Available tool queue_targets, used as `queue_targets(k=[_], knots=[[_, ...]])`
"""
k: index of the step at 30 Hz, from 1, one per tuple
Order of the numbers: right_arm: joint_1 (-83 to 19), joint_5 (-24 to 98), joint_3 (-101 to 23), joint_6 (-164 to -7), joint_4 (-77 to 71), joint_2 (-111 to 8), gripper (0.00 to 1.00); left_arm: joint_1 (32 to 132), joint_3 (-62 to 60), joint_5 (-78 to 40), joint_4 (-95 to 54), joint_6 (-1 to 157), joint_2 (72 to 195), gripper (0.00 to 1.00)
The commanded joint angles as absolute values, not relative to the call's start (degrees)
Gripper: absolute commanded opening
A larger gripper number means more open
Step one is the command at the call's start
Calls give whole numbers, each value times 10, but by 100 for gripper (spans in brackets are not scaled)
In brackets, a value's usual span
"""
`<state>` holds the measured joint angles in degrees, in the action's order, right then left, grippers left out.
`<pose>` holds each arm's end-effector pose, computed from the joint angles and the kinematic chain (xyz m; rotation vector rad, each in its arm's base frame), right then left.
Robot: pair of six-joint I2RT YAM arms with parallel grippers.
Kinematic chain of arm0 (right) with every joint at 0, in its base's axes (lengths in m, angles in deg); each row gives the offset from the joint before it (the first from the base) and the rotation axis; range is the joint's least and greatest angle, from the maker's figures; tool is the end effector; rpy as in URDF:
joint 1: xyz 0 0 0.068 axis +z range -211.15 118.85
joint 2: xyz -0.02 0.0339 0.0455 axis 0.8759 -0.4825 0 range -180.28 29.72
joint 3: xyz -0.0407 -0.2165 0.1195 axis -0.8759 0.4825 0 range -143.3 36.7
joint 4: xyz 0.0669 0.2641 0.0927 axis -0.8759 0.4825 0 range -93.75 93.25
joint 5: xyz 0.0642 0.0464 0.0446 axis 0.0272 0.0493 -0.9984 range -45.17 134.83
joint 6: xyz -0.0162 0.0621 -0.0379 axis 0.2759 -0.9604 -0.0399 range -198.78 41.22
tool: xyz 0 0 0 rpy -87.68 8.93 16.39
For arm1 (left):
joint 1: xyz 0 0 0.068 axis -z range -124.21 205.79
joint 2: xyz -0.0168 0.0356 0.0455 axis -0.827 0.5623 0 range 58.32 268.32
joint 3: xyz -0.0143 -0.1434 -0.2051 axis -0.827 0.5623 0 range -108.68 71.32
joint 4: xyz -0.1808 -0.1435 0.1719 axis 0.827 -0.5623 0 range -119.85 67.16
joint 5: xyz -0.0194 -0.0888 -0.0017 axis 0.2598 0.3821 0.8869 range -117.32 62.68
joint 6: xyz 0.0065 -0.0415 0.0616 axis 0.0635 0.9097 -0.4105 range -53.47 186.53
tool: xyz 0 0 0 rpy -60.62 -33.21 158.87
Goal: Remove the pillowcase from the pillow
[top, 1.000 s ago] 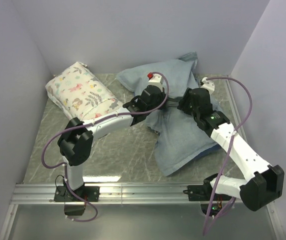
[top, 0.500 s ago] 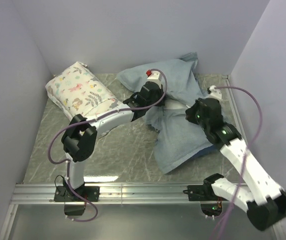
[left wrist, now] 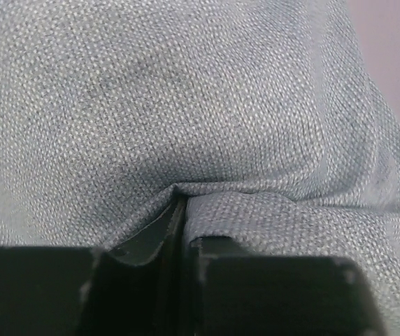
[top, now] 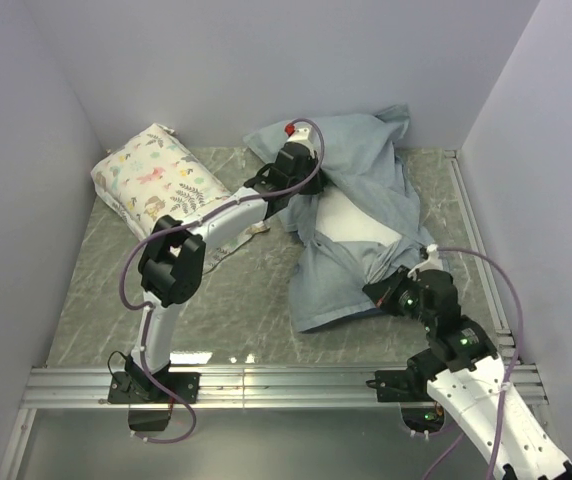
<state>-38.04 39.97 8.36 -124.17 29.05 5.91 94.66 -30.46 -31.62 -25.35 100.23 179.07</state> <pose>0.1699 0.0784 0.2276 0.3645 2.1362 0.8045 0.4295 -0.3401 0.2387 0.0396 2.0225 -0.7540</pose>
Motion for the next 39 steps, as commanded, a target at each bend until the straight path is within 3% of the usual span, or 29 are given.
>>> queue_targets(k=[1,2,3,6,9,21,39], knots=[[-375,362,138,-1285,283,70,0,929,-330,-317,-261,991,1796,15],[-373,371,144,-1284,282,68,0,929,-323,-308,-261,990,1792,20],[-373,379,146,-1283,282,66,0,929,-321,-295,-268,986,1782,35],[-373,391,145,-1276,266,55,0,932,-287,-279,-279,987,1741,67],[-373,391,136,-1263,251,21,0,957,-232,-308,-298,981,1686,81],[-371,403,121,-1233,239,-8,0,1027,-50,-373,-318,994,1519,93],[-370,420,107,-1203,270,1,0,1090,17,-359,-337,1090,1444,92]])
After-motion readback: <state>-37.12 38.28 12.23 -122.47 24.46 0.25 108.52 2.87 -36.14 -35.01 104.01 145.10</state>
